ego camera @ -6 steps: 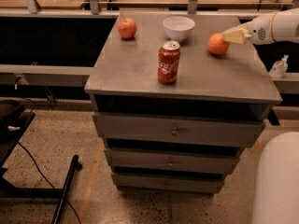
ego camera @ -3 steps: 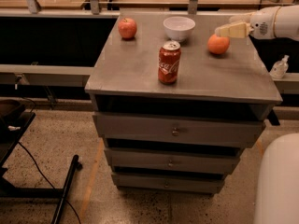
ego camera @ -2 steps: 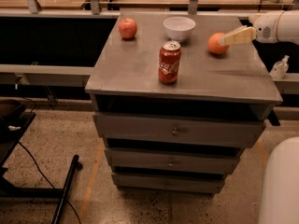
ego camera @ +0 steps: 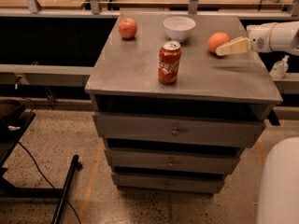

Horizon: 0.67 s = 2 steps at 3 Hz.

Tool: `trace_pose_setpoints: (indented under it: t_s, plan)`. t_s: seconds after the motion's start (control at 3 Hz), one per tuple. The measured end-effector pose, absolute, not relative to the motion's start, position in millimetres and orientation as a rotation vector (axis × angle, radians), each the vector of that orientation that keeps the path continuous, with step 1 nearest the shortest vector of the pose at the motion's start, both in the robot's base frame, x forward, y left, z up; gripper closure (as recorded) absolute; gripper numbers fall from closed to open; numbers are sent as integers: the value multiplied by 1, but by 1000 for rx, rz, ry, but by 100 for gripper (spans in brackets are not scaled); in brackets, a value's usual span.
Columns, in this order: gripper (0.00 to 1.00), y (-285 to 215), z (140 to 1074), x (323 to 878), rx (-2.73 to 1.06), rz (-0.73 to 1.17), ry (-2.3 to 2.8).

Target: Move orange near coke can

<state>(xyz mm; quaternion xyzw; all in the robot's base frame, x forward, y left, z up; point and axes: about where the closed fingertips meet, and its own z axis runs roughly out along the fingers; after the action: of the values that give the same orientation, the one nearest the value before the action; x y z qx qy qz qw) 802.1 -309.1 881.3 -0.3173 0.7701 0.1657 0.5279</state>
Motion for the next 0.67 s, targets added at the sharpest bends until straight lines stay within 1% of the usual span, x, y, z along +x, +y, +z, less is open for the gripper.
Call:
trace_pose_setpoints:
  t_s: [0.33, 0.67]
  plan:
    - [26, -292, 856, 813, -816, 406, 1848]
    - [48, -279, 849, 819, -849, 422, 1836]
